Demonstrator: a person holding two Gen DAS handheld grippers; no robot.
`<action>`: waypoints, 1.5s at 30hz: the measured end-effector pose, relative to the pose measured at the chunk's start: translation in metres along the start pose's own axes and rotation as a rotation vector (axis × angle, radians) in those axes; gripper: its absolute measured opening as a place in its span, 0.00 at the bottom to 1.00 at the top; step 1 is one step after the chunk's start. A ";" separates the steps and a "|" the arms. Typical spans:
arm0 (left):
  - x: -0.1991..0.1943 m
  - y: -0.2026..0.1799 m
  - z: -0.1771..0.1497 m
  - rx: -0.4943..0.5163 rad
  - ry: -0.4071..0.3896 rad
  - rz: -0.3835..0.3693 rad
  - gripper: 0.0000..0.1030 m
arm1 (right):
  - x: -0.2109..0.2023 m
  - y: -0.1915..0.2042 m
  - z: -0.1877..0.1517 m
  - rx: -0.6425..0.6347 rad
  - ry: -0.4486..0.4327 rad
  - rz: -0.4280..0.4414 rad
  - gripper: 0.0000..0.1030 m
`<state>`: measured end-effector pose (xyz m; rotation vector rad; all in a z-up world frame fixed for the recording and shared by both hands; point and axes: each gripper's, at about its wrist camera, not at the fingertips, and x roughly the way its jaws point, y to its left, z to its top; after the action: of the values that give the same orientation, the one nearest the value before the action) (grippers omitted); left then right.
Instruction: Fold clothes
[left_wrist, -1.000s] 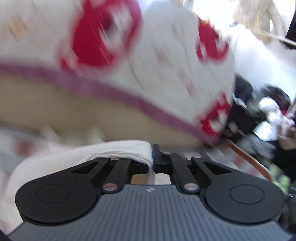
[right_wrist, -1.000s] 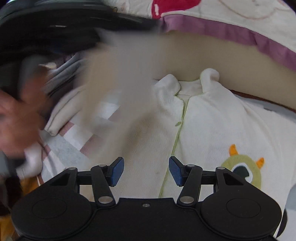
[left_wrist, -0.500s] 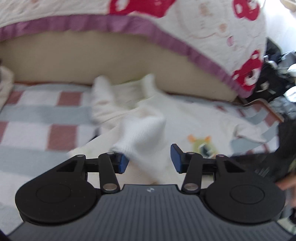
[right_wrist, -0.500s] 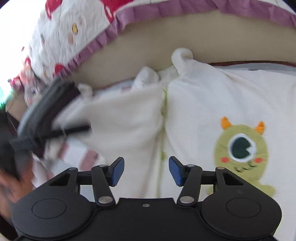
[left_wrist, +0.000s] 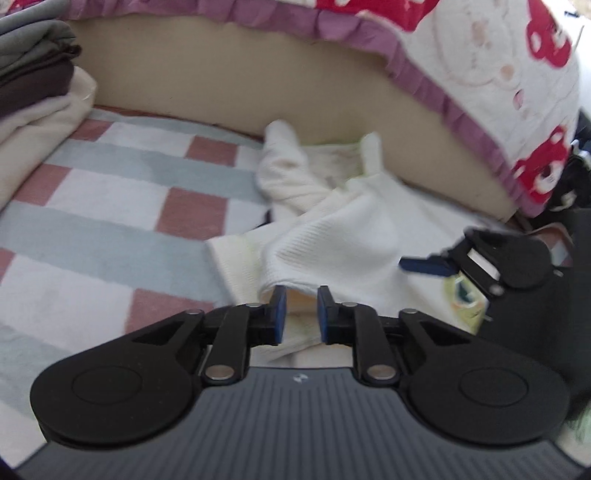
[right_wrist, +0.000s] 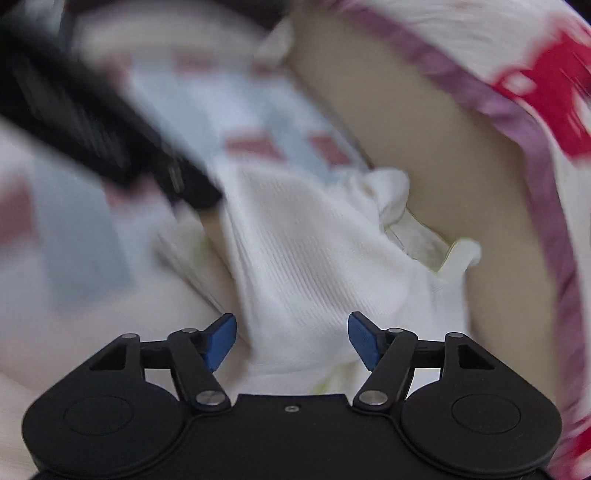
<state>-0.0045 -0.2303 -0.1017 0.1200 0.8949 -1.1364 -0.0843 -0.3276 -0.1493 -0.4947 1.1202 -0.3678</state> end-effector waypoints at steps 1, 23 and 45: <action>0.001 0.002 -0.002 -0.006 0.009 0.011 0.23 | 0.002 -0.006 -0.001 0.042 -0.013 0.010 0.65; 0.010 -0.030 -0.011 0.030 0.080 -0.086 0.33 | -0.049 -0.146 -0.109 0.871 -0.182 0.027 0.05; -0.012 -0.084 -0.059 0.314 0.495 -0.354 0.51 | -0.077 -0.124 -0.176 1.382 0.082 0.610 0.60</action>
<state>-0.1077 -0.2298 -0.1038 0.5349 1.1978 -1.6135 -0.2805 -0.4254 -0.0838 1.0607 0.7987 -0.5211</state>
